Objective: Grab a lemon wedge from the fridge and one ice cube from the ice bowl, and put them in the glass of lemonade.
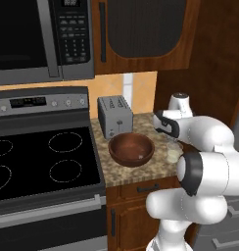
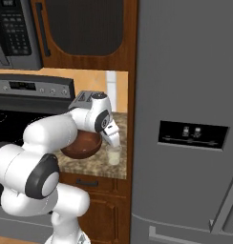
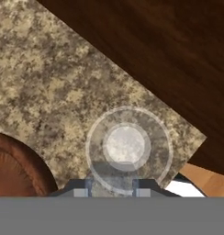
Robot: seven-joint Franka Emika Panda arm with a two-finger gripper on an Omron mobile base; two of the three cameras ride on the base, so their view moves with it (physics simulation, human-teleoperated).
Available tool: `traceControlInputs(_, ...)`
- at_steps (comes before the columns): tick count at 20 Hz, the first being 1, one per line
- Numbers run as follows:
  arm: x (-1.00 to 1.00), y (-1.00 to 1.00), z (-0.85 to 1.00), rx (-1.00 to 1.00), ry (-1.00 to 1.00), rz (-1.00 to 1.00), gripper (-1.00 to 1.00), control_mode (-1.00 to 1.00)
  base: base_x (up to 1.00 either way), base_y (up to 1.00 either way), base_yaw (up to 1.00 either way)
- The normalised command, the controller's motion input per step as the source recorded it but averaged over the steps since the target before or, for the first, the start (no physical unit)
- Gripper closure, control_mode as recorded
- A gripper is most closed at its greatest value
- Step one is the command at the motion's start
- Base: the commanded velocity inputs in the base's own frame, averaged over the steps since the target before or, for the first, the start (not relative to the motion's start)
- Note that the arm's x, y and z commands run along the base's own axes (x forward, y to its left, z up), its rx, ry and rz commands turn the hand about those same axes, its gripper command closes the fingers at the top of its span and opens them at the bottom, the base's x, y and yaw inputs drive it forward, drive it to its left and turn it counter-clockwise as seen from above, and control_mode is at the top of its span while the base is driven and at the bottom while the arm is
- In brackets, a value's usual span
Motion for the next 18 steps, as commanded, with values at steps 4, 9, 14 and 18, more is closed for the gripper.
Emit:
traceControlInputs(4,0.0,0.0,-0.04,0.0,0.0,-0.06,1.0,-1.0,0.0,0.0,0.0)
traceControlInputs(9,0.02,-0.13,-0.15,0.0,0.0,-0.11,1.0,-1.0,0.0,0.0,0.0)
traceControlInputs(14,0.0,-0.06,-0.22,0.0,-0.03,-0.12,1.0,-1.0,0.0,0.0,0.0)
traceControlInputs(18,0.0,0.0,0.0,0.0,-0.01,-0.08,1.0,-1.0,0.0,0.0,0.0)
